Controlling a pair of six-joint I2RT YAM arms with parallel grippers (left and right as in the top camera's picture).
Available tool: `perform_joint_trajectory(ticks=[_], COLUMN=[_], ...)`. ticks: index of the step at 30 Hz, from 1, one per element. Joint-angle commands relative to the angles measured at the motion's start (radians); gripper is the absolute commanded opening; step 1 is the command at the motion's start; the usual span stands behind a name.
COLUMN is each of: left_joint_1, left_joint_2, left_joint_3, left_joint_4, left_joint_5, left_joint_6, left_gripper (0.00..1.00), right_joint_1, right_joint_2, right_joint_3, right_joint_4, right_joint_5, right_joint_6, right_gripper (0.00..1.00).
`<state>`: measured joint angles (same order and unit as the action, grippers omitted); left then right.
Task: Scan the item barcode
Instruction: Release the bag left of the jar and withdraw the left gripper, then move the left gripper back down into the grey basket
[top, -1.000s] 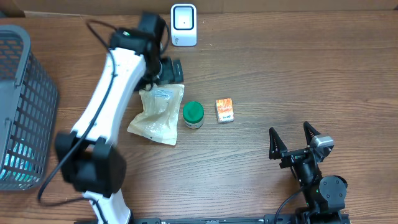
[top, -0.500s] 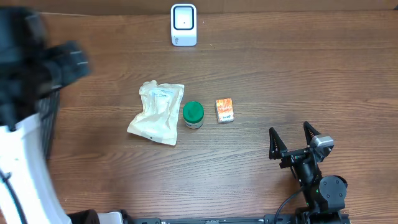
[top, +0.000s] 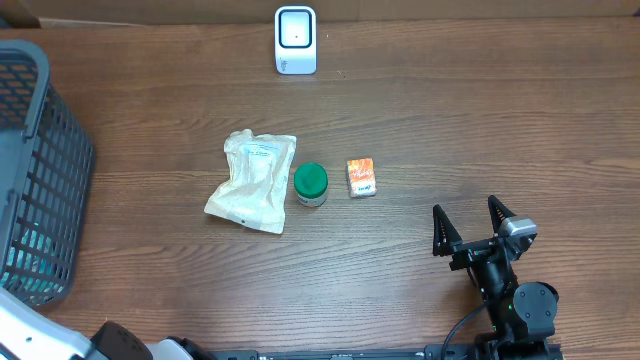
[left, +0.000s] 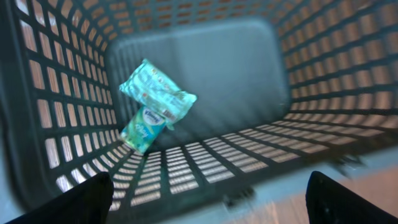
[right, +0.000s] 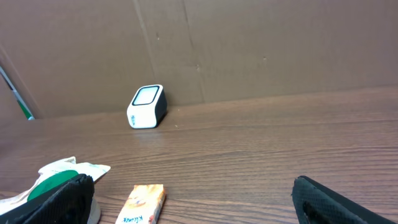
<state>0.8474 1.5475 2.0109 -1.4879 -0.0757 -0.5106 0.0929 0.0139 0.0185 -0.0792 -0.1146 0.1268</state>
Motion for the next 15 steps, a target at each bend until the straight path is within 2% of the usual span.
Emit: perform_joint_trajectory(ticks=[1, 9, 15], left_joint_1=[0.01, 0.011, 0.011], left_joint_2=[0.053, 0.176, 0.305], left_joint_3=[-0.089, -0.183, -0.183], left_joint_4=[0.035, 0.146, 0.18], left_joint_5=[-0.024, -0.108, -0.115], left_joint_6=[0.046, 0.119, 0.296], left_gripper=[0.86, 0.83, 0.82], right_joint_1=[0.002, 0.002, 0.002], right_joint_2=[-0.009, -0.009, -0.009], right_joint_3=[-0.01, -0.01, -0.01], right_joint_4=[0.004, 0.005, 0.005], right_joint_5=[0.009, 0.01, 0.009], right_joint_6=[-0.003, -0.003, -0.003], right_gripper=[1.0, 1.0, 1.0])
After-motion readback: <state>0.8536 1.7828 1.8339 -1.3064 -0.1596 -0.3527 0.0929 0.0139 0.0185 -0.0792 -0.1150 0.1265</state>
